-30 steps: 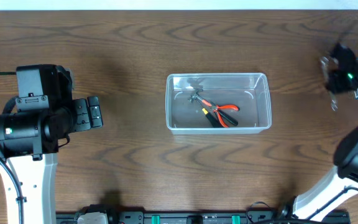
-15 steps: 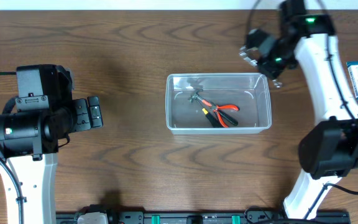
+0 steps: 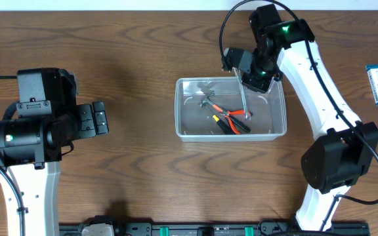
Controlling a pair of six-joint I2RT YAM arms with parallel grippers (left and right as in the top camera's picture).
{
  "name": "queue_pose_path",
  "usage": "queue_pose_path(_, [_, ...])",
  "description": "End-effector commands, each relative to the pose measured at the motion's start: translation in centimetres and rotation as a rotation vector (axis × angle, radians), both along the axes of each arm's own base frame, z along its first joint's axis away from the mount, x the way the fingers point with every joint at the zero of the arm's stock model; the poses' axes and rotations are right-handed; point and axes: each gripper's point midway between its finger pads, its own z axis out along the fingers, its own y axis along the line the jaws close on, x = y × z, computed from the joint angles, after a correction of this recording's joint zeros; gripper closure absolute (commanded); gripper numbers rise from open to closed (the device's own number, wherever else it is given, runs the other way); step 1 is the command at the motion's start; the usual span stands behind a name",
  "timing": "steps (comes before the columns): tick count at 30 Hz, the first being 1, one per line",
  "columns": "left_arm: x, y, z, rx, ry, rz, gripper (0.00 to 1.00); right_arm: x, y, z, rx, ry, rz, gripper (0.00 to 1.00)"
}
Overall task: Pack container
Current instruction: 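Lower the wrench into the container and open the right gripper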
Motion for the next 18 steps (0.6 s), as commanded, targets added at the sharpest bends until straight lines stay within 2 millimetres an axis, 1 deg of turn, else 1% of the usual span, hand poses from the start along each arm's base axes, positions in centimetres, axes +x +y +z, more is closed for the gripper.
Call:
queue_pose_path(1, [0.0, 0.3, 0.0, 0.003, 0.005, 0.017, 0.02, -0.7, -0.1, -1.0, -0.016, 0.029, 0.023, 0.86])
queue_pose_path(5, [0.0, 0.3, 0.0, 0.003, 0.005, 0.016, 0.02, -0.7, -0.1, -1.2, -0.017, 0.032, 0.023, 0.85])
queue_pose_path(7, [0.0, 0.3, 0.0, 0.003, 0.005, 0.017, 0.02, -0.5, -0.1, -1.2, -0.015, 0.023, 0.023, 0.85])
queue_pose_path(8, [0.0, 0.3, 0.0, 0.002, 0.005, 0.017, 0.02, -0.4, 0.0, -1.2, -0.014, 0.018, 0.023, 0.82])
queue_pose_path(11, [0.0, 0.3, 0.0, 0.003, 0.005, 0.017, 0.02, 0.4, -0.4, -1.1, -0.033, -0.012, -0.006, 0.84])
queue_pose_path(13, [0.0, 0.3, 0.0, 0.003, 0.005, 0.017, 0.02, 1.4, -1.4, -1.1, -0.084, -0.050, -0.090, 0.62])
queue_pose_path(14, [0.0, 0.3, 0.0, 0.003, 0.005, 0.016, 0.02, 2.1, -2.4, -1.0, -0.118, -0.079, -0.161, 0.46])
queue_pose_path(15, [0.0, 0.3, 0.0, 0.003, 0.005, 0.017, 0.02, 2.9, -3.3, -0.8, -0.144, -0.110, -0.235, 0.01])
queue_pose_path(18, [0.0, 0.3, 0.0, 0.002, 0.005, 0.017, 0.02, 4.8, -6.1, -0.4, -0.165, -0.177, -0.422, 0.01])
